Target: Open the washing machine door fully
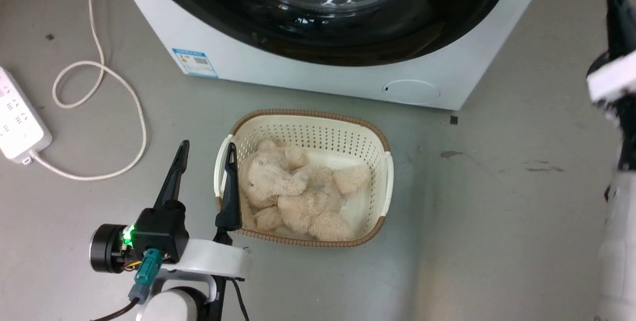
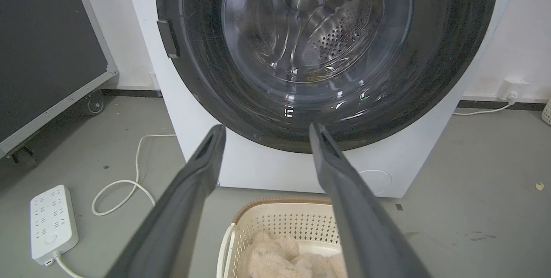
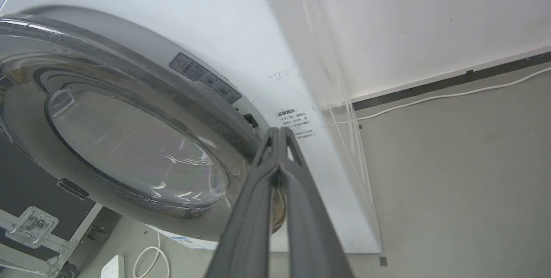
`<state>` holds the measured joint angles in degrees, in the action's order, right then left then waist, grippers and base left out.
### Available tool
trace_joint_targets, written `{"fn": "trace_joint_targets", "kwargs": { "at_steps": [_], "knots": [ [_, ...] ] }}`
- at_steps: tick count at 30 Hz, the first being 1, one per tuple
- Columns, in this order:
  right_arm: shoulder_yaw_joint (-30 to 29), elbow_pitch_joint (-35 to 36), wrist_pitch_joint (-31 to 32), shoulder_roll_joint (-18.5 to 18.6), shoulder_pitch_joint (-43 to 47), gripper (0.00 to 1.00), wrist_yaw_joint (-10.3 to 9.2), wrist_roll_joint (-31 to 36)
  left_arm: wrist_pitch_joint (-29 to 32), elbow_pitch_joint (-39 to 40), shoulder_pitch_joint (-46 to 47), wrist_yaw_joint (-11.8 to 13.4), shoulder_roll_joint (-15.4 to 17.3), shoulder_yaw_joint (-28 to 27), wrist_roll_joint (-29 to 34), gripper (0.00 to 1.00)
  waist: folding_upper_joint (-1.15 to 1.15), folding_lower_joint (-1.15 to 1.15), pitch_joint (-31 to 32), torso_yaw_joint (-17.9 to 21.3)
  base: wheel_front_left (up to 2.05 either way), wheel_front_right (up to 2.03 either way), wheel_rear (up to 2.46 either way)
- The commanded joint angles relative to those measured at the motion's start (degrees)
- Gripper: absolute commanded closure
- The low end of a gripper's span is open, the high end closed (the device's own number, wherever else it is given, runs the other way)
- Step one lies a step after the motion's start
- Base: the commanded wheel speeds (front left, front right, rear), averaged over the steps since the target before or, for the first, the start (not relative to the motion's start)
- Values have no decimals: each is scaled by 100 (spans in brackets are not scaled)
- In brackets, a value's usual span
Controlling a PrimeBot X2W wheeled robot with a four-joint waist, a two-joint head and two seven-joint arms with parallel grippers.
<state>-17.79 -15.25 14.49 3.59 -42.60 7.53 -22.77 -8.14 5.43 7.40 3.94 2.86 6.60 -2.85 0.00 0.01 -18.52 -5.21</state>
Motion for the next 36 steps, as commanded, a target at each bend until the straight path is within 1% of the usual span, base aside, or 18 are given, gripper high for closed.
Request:
{"fn": "trace_joint_targets", "kwargs": {
  "at_steps": [1, 11, 18, 25, 36],
  "knots": [
    [-45, -56, 39, -29, -190, 100, -1, -77, -45, 38, 124, 37, 2, 22, -31, 0, 0, -1, -46, -36, 0, 0, 0],
    [-619, -1086, 918, -55, -1380, 100, -1, -677, -164, 88, 285, 123, 2, 143, -119, 0, 0, -1, -328, -231, 0, 0, 0],
    [-1093, -1712, 1447, -57, -2039, 100, -2, -928, -248, 125, 366, 207, 2, 251, -214, 0, 0, -1, -523, -386, 0, 0, 0],
    [-1463, -2184, 2056, 55, -2775, 100, -2, -958, -332, 174, 407, 276, 2, 301, -259, 0, 0, -1, -722, -524, 0, 0, 0],
    [-2018, -2748, 2870, 88, -3705, 100, -3, -990, -463, 236, 570, 381, 2, 472, -339, 0, 0, -1, -975, -666, 0, 0, 0]
  ]
}}
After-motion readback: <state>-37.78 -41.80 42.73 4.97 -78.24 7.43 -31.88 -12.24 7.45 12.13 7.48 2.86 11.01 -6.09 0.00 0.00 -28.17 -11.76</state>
